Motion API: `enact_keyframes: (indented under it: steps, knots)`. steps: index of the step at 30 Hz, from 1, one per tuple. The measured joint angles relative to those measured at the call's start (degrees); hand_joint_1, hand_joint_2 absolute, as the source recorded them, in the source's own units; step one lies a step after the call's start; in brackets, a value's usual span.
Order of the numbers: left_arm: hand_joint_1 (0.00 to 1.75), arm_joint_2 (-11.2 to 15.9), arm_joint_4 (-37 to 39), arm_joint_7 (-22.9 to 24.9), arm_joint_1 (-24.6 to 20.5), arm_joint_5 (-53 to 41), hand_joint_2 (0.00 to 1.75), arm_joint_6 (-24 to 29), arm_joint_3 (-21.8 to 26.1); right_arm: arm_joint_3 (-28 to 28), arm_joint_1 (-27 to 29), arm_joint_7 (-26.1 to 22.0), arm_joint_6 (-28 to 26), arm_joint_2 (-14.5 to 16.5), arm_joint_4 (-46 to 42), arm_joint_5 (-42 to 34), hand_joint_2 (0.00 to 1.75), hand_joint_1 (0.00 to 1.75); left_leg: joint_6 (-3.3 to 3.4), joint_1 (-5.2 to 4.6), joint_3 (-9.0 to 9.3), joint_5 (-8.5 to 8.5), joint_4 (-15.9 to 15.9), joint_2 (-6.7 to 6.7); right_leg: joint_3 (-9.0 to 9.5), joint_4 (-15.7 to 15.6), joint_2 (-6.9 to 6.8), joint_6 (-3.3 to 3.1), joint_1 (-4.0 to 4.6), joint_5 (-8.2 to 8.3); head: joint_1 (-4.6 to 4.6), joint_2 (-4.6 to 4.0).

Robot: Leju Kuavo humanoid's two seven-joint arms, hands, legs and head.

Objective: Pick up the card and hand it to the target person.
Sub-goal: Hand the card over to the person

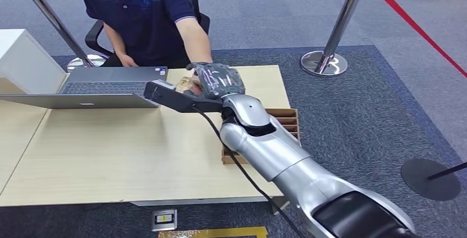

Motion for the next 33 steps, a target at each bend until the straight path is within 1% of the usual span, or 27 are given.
enact_keyframes:
  steps: [4, 8, 11, 15, 19, 23, 27, 28, 29, 31, 33]
  knots:
    - [0.0, 0.0, 0.0, 0.0, 0.0, 0.06, 0.0, 0.0, 0.0, 0.52, 0.02, 0.14, -2.02, -0.02, 0.97, 0.04, 0.0, 0.0, 0.0, 0.0, 0.0, 0.0, 0.0, 0.0, 0.0, 0.0, 0.0, 0.0, 0.0, 0.0, 0.0, 0.0]
    - [0.0, 0.0, 0.0, 0.05, -0.01, 0.32, 0.0, 0.0, 0.0, 0.62, 0.27, 0.05, -5.2, -0.09, 1.4, 0.2, 0.0, 0.0, 0.0, 0.0, 0.01, 0.0, 0.0, 0.0, -0.01, 0.0, 0.0, 0.0, 0.0, 0.0, 0.0, 0.0]
    - [0.0, 0.0, 0.0, 0.07, 0.01, 1.01, 0.0, 0.0, 0.0, 0.58, 1.45, -0.01, -7.87, -0.48, 0.59, 0.46, 0.0, 0.0, 0.0, 0.0, 0.02, 0.0, 0.0, 0.0, -0.03, -0.01, 0.0, 0.0, 0.0, 0.0, -0.01, 0.0]
    - [0.0, -0.02, 0.0, 0.02, 0.09, 2.03, 0.0, 0.09, 0.09, -0.41, 5.68, 0.51, -12.61, -2.74, -4.12, 1.91, 0.0, 0.0, 0.0, -0.01, 0.01, 0.0, 0.0, -0.01, -0.03, -0.03, 0.0, 0.0, 0.0, 0.0, 0.0, 0.0]
    - [0.0, -0.04, 0.0, -0.44, 0.24, 2.84, 0.0, 0.24, 0.25, -3.58, 13.06, 2.47, -18.21, -6.12, -12.75, 6.36, 0.0, 0.0, 0.01, -0.01, 0.02, -0.01, 0.01, -0.05, -0.02, -0.11, 0.0, 0.01, -0.01, -0.01, -0.01, 0.0]
    - [0.0, -0.07, 0.0, -0.58, 0.57, 3.08, 0.0, 0.28, 0.36, -10.18, 24.16, 3.29, -23.67, -9.76, -25.43, 10.85, 0.0, 0.0, 0.05, -0.01, -0.03, -0.07, 0.01, -0.07, -0.02, -0.15, -0.01, 0.02, -0.01, -0.01, -0.01, 0.0]
    - [0.0, -0.15, 0.0, -0.3, 0.64, 3.49, 0.0, 0.28, 0.6, -19.16, 34.52, 2.31, -28.14, -11.54, -38.02, 10.83, 0.0, 0.0, 0.06, -0.02, -0.05, -0.13, 0.01, -0.05, -0.05, -0.17, 0.0, 0.03, -0.02, -0.03, -0.01, 0.0]
    - [0.0, -0.22, 0.0, -0.14, 0.66, 3.56, 0.0, 0.28, 0.68, -21.62, 37.03, 0.75, -28.68, -11.58, -41.02, 9.58, 0.0, 0.0, 0.05, -0.02, -0.04, -0.15, 0.01, -0.05, -0.06, -0.17, 0.0, 0.04, -0.02, -0.04, -0.01, 0.0]
    - [0.0, -0.31, 0.0, 0.03, 0.68, 3.56, 0.0, 0.28, 0.76, -24.51, 39.59, -1.78, -29.06, -11.35, -44.29, 7.66, 0.0, 0.0, 0.04, -0.02, -0.05, -0.15, 0.01, -0.07, -0.06, -0.18, 0.0, 0.05, -0.02, -0.06, 0.0, 0.0]
    - [0.0, -0.49, 0.0, 0.44, 0.8, 3.22, 0.0, 0.26, 0.81, -30.59, 44.45, -7.99, -29.18, -10.06, -50.04, 2.27, 0.0, 0.0, 0.04, -0.01, -0.08, -0.16, 0.01, -0.12, -0.06, -0.17, -0.01, 0.08, -0.02, -0.08, 0.0, 0.0]
    - [0.0, -0.6, 0.0, 0.86, 0.94, 2.73, 0.0, 0.17, 0.81, -36.59, 48.15, -12.28, -29.24, -8.6, -54.48, -3.69, 0.0, 0.0, 0.02, -0.01, -0.07, -0.17, 0.0, -0.08, -0.07, -0.17, -0.01, 0.07, -0.02, -0.09, 0.0, 0.0]
